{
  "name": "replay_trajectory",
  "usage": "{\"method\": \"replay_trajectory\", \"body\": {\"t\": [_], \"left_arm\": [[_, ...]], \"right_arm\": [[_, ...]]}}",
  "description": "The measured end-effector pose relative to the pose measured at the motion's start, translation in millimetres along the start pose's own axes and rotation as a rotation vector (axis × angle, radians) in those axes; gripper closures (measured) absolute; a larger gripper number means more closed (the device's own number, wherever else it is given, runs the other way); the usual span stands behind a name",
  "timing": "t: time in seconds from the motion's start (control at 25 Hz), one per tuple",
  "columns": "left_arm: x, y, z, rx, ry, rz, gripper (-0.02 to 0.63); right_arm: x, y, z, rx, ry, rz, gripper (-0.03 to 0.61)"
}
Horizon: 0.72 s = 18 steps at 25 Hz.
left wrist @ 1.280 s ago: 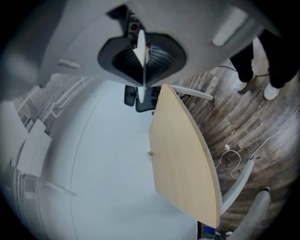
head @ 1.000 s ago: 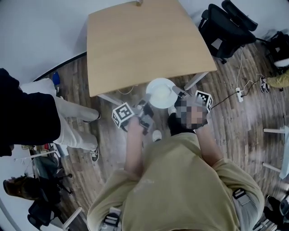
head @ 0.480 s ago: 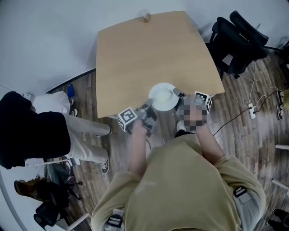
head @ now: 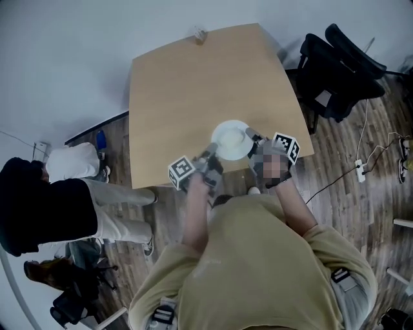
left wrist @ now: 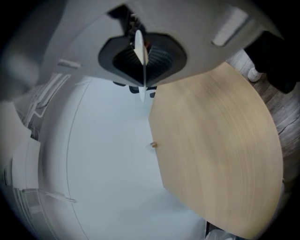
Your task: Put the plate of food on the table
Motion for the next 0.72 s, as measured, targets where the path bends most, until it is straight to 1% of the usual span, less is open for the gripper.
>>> {"method": "replay_trajectory", "body": {"t": [0.08, 0.16, 0.24, 0.28, 0.4, 0.52, 0.72], "left_arm": [[-4, -1, -3, 0.017, -0.010, -0.007, 0.607], [0, -1, -7, 0.053, -0.021, -0.030, 0.607], [5, 0, -16, 0.085, -0.022, -0.065, 0.607], [7, 1, -26, 0.091, -0.018, -0.069, 0.607], [19, 11, -67, 0.086, -0.001, -0.030, 0.607], [35, 20, -96, 0.077, 0.014, -0.008, 0.607], [57, 20, -126, 0.081, 0.029, -0.048, 0.606]], "right_arm": [[5, -1, 0, -0.001, 0.025, 0.010, 0.565], [8, -3, -5, -0.008, 0.048, 0.039, 0.565], [12, -14, -11, -0.030, 0.067, 0.063, 0.557], [18, -24, -15, -0.043, 0.074, 0.059, 0.555], [44, -58, -32, -0.064, 0.078, 0.017, 0.554], [61, -77, -51, -0.082, 0.087, 0.028, 0.557], [80, -94, -75, -0.130, 0.123, 0.029, 0.551]]}}
Point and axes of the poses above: the fingertips, and each gripper's own axes: z backward along the fingers, y to its left, x out of its top, the point moved 2 cm from there along z, backward along the fingers, and after that the axes turned 14 degrees about x, right-handed, at the moved point
